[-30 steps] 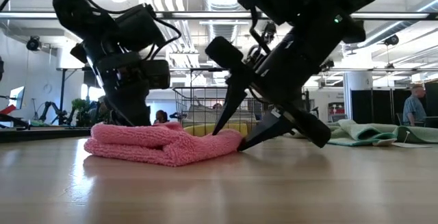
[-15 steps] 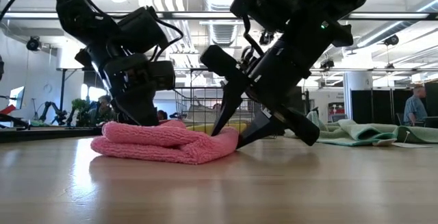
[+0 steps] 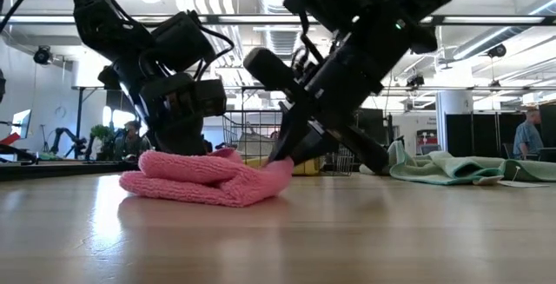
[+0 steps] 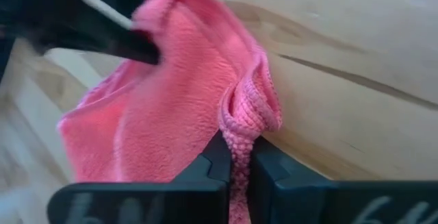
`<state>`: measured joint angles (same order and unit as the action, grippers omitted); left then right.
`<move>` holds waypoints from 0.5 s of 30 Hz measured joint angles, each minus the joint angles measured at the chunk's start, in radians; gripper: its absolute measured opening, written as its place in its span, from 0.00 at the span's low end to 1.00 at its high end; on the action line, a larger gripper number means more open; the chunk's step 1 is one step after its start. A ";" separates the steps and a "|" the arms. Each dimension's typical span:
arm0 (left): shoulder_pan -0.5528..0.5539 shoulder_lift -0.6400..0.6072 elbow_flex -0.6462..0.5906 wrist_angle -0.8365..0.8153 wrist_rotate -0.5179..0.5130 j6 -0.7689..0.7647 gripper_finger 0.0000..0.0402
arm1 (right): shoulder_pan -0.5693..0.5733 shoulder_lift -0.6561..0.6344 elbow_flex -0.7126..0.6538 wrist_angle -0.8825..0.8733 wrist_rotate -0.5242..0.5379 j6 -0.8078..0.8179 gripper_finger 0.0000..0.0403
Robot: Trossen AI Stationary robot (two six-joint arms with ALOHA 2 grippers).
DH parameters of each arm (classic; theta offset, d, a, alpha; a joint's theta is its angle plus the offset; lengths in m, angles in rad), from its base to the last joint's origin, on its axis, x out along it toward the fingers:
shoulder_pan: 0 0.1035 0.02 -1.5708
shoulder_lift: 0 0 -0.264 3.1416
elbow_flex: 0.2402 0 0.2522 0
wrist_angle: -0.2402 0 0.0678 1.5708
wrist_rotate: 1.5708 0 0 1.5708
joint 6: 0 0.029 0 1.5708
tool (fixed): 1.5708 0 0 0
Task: Fold microfiber towels
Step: Put the pink towel into the wire basket
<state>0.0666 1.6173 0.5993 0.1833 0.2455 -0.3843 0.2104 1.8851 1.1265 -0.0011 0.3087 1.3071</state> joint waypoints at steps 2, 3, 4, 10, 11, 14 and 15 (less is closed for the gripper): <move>0.000 0.000 0.001 0.001 0.005 -0.001 0.07 | -0.001 0.000 0.020 -0.010 0.006 -0.027 0.03; -0.001 0.000 0.001 0.005 0.007 -0.001 0.04 | -0.002 0.000 0.031 -0.028 0.007 -0.042 0.03; -0.001 -0.003 0.001 0.012 0.007 -0.002 0.02 | -0.004 0.000 0.044 -0.055 0.009 -0.050 0.03; 0.000 -0.033 0.006 0.016 0.008 -0.005 0.02 | -0.011 -0.001 0.131 -0.259 0.017 -0.104 0.02; -0.001 -0.043 0.006 0.016 0.008 -0.008 0.01 | -0.011 -0.002 0.148 -0.281 0.017 -0.116 0.02; 0.000 -0.069 0.006 0.017 0.009 -0.038 0.01 | -0.011 -0.004 0.203 -0.333 0.021 -0.154 0.02; 0.000 -0.079 0.006 0.016 0.009 -0.045 0.01 | -0.012 -0.004 0.223 -0.356 0.029 -0.166 0.02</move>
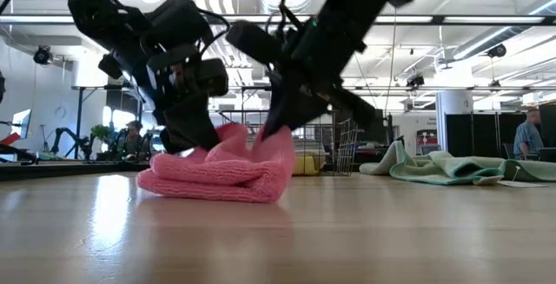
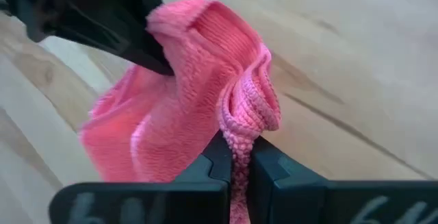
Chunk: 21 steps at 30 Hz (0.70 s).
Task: Fold microfiber towels
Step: Put the pink towel into the wire basket
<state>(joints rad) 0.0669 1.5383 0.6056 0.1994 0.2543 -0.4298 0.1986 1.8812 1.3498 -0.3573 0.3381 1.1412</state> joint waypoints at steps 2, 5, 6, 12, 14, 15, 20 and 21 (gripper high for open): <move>0.000 -0.017 0.000 0.000 0.001 -0.009 0.01 | -0.002 0.000 0.039 -0.052 0.014 -0.015 0.02; 0.001 -0.045 0.000 -0.007 0.001 -0.009 0.00 | -0.003 -0.001 0.094 -0.148 0.049 -0.021 0.02; 0.002 -0.057 0.000 -0.007 0.001 -0.009 0.00 | -0.003 -0.001 0.114 -0.183 0.057 -0.029 0.02; 0.021 -0.144 0.001 -0.008 -0.028 -0.009 0.00 | -0.011 -0.002 0.213 -0.325 0.090 -0.054 0.02; 0.035 -0.176 0.001 -0.010 -0.049 -0.009 0.00 | -0.021 -0.002 0.242 -0.357 0.101 -0.065 0.02; 0.042 -0.192 0.001 -0.011 -0.056 -0.008 0.00 | -0.028 -0.002 0.256 -0.370 0.111 -0.070 0.02; 0.096 -0.255 0.002 -0.024 -0.078 0.000 0.00 | -0.078 -0.005 0.344 -0.450 0.153 -0.119 0.02; 0.109 -0.266 0.002 -0.026 -0.079 0.000 0.00 | -0.092 -0.006 0.366 -0.467 0.161 -0.135 0.02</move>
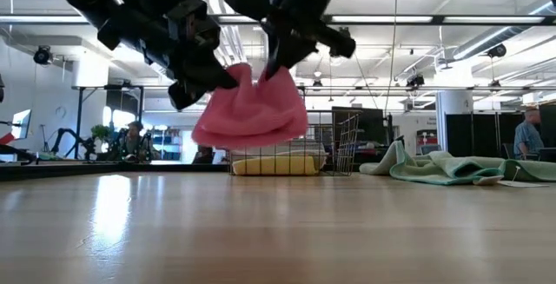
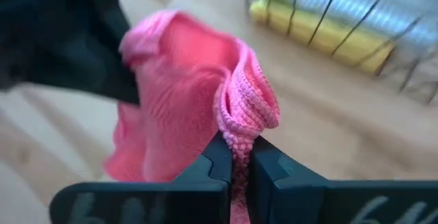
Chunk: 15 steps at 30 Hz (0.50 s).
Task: Fold microfiber towels
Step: Put the pink towel into the wire basket
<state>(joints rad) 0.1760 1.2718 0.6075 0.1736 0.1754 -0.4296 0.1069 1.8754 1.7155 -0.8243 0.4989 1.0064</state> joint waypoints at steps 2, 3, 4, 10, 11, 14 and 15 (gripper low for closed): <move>0.026 -0.017 0.002 0.001 -0.002 0.018 0.00 | -0.031 -0.001 0.040 -0.024 0.003 -0.035 0.02; 0.040 -0.023 0.004 -0.002 -0.003 0.029 0.00 | -0.049 -0.001 0.059 -0.032 0.003 -0.056 0.02; 0.054 -0.029 0.011 -0.005 -0.010 0.041 0.00 | -0.066 -0.001 0.075 -0.041 0.003 -0.072 0.02; 0.157 -0.028 0.090 -0.005 -0.070 0.125 0.00 | -0.169 -0.001 0.158 -0.056 0.000 -0.210 0.02; 0.176 -0.022 0.108 -0.004 -0.087 0.140 0.00 | -0.188 -0.001 0.171 -0.056 -0.001 -0.239 0.02; 0.237 0.005 0.166 -0.005 -0.111 0.156 0.00 | -0.249 -0.001 0.200 -0.055 -0.008 -0.302 0.02; 0.258 0.019 0.188 -0.005 -0.111 0.158 0.00 | -0.271 -0.001 0.208 -0.055 -0.009 -0.321 0.02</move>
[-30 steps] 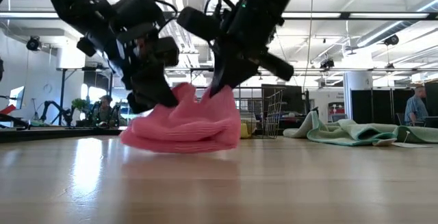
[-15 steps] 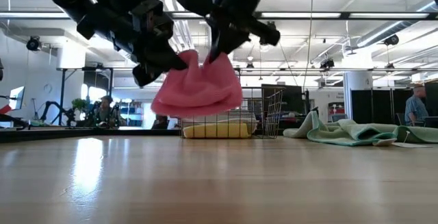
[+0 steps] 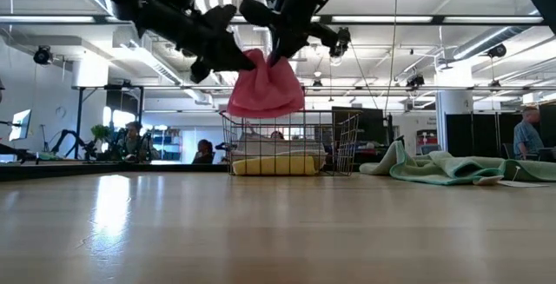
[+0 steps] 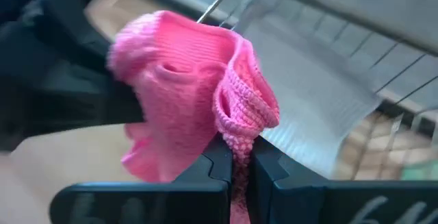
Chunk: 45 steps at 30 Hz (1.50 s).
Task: Fold microfiber towels
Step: Put the pink towel into the wire basket
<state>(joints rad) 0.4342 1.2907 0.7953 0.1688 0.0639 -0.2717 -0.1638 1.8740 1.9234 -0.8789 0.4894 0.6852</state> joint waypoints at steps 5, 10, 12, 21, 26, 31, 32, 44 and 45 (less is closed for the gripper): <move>0.093 0.112 0.110 -0.021 0.000 0.026 0.00 | -0.119 0.004 0.022 0.012 -0.039 -0.091 0.02; 0.142 0.233 0.213 -0.054 0.000 0.025 0.00 | -0.236 0.006 -0.023 0.112 -0.175 -0.172 0.02; 0.152 0.273 0.249 -0.069 0.001 0.017 0.00 | -0.277 0.010 -0.042 0.116 -0.217 -0.174 0.02; 0.155 0.325 0.323 -0.230 -0.044 0.016 0.00 | -0.351 0.015 -0.137 0.173 -0.324 -0.217 0.02; 0.163 0.327 0.314 -0.265 -0.107 0.017 0.00 | -0.368 0.015 -0.202 0.265 -0.389 -0.224 0.02; 0.181 0.380 0.310 -0.266 -0.133 0.018 0.00 | -0.392 0.015 -0.248 0.319 -0.413 -0.233 0.02; 0.184 0.391 0.311 -0.267 -0.134 0.017 0.00 | -0.397 0.015 -0.259 0.343 -0.421 -0.237 0.02; 0.203 0.440 0.323 -0.239 -0.160 0.016 0.00 | -0.445 0.015 -0.362 0.497 -0.430 -0.327 0.02; 0.204 0.440 0.323 -0.240 -0.161 0.016 0.00 | -0.445 0.015 -0.367 0.507 -0.430 -0.334 0.02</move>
<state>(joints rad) 0.6385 1.7306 1.1179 -0.0714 -0.0972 -0.2558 -0.6091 1.8893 1.5568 -0.3721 0.0595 0.3513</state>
